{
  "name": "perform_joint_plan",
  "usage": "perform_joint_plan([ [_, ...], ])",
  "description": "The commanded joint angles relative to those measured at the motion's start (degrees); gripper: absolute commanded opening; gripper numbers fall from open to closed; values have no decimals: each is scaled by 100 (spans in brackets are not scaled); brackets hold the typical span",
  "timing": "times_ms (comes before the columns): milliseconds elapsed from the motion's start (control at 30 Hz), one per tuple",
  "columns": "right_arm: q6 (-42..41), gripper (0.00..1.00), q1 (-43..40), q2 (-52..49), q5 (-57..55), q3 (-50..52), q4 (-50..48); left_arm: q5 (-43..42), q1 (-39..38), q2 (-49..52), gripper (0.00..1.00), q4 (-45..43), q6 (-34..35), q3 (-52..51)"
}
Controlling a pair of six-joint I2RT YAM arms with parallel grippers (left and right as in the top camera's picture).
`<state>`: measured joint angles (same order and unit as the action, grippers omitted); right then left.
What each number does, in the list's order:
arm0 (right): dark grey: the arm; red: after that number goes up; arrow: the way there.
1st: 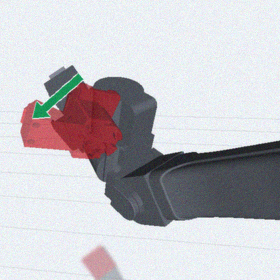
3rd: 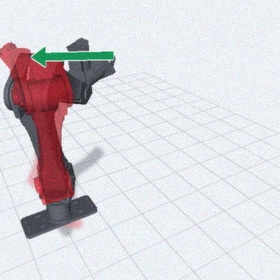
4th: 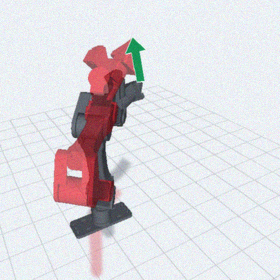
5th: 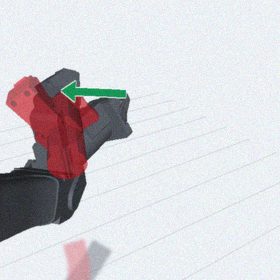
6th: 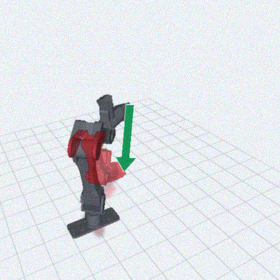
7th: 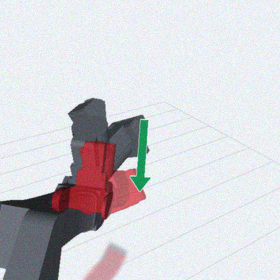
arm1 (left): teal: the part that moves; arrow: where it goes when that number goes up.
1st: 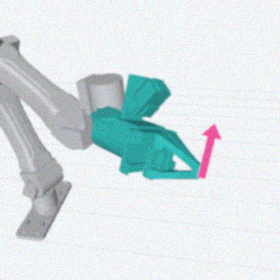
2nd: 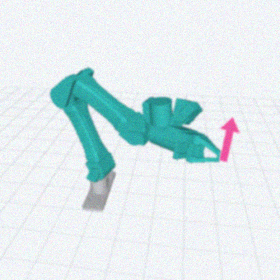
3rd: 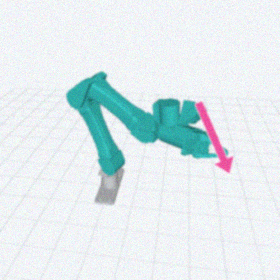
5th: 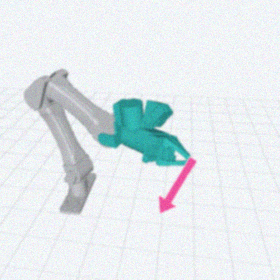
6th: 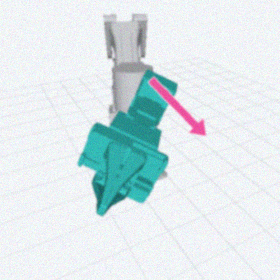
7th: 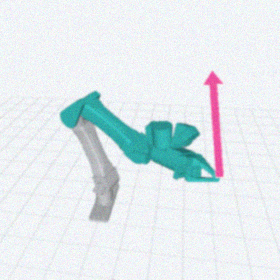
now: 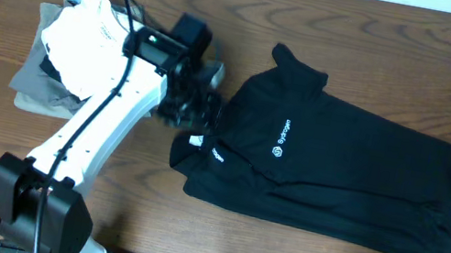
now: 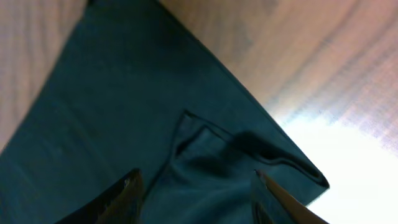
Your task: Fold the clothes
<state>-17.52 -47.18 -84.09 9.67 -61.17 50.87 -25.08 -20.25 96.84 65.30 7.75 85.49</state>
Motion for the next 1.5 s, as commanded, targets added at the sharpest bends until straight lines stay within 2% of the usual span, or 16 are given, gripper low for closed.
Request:
perform_joint_plan([
  [0,260,54,42,74,437,-107,-94,26,37,131,57,-586,-282,334],
  [133,258,57,188,72,616,-107,-168,-192,37,761,59,-1322,-481,693],
  [233,258,58,308,72,645,-107,-205,-748,24,1611,59,-1585,-675,1305],
  [433,258,59,398,72,643,-107,-203,-796,-98,3283,61,-1801,-817,2964],
  [567,258,59,398,72,645,-105,-153,-793,-188,4017,68,-2498,-811,3486],
  [633,258,58,398,72,645,-103,-116,-789,-210,4175,71,-2872,-811,3486],
  [800,258,57,398,72,645,-101,-96,-719,-245,4487,71,-3716,-767,3480],
  [1000,258,55,415,72,645,-101,-103,-577,-260,4673,62,-4194,-640,3480],
  [1100,256,54,413,72,647,-101,-118,-577,-260,4721,55,-4280,-595,3480],
  [1333,256,51,415,72,737,-101,-114,-577,-295,4975,55,-4378,-424,3475],
  [1467,256,50,446,72,734,-101,-105,-579,-354,4977,49,-4426,-420,3475],
])
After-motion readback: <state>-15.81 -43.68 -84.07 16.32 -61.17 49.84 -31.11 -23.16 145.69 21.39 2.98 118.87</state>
